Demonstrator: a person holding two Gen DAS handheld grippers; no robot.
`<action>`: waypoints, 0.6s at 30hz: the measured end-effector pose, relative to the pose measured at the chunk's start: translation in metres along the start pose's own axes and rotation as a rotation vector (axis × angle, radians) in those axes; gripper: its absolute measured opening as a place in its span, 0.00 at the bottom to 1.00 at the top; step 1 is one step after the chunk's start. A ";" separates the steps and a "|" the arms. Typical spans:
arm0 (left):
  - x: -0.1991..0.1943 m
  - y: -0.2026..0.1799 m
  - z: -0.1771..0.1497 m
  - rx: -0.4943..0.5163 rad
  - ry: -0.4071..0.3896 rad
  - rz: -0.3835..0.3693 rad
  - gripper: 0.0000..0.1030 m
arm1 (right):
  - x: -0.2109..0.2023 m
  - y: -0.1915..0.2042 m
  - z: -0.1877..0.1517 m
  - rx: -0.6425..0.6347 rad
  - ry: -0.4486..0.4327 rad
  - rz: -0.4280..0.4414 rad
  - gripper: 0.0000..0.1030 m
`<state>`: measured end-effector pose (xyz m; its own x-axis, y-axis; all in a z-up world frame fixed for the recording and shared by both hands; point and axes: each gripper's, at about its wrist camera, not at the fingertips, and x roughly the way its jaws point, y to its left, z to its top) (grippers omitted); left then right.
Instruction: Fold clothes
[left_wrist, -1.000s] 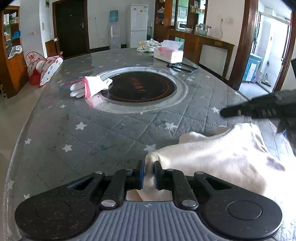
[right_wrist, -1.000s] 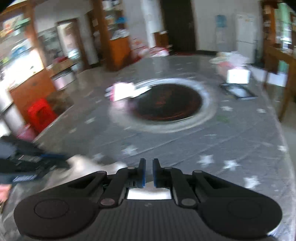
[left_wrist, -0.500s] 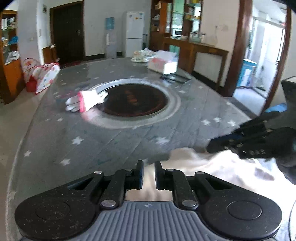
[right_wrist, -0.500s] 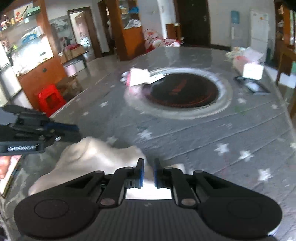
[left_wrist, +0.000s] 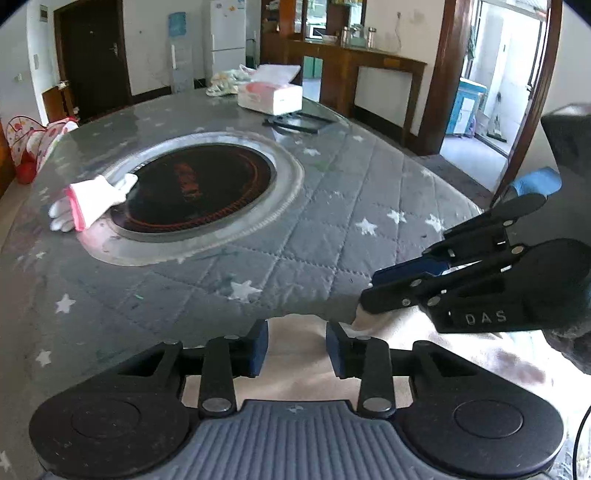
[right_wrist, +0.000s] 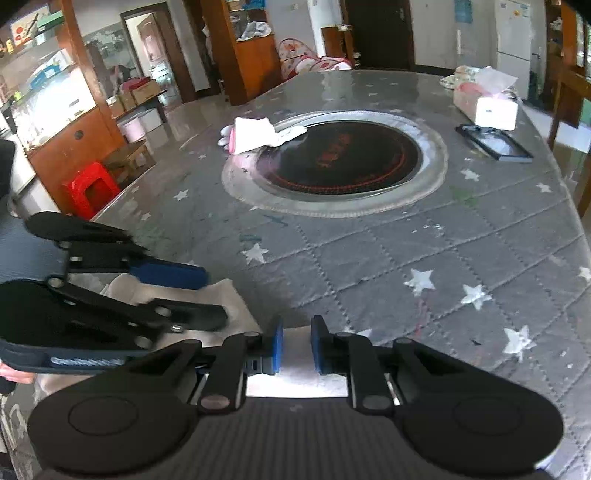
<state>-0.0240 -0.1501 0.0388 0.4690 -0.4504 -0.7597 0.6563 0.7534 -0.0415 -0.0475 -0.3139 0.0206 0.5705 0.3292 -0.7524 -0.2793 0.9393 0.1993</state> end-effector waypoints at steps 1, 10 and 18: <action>0.003 0.000 -0.001 0.004 0.004 -0.003 0.33 | 0.002 0.001 -0.001 -0.008 0.006 0.003 0.18; -0.005 0.005 -0.005 -0.061 -0.085 -0.005 0.09 | -0.005 -0.003 -0.004 0.024 -0.070 -0.021 0.04; -0.009 0.015 -0.007 -0.112 -0.118 0.015 0.09 | -0.022 -0.007 0.002 0.025 -0.117 0.016 0.09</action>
<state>-0.0225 -0.1317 0.0405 0.5487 -0.4869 -0.6796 0.5819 0.8061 -0.1077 -0.0567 -0.3276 0.0370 0.6530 0.3516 -0.6708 -0.2701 0.9356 0.2274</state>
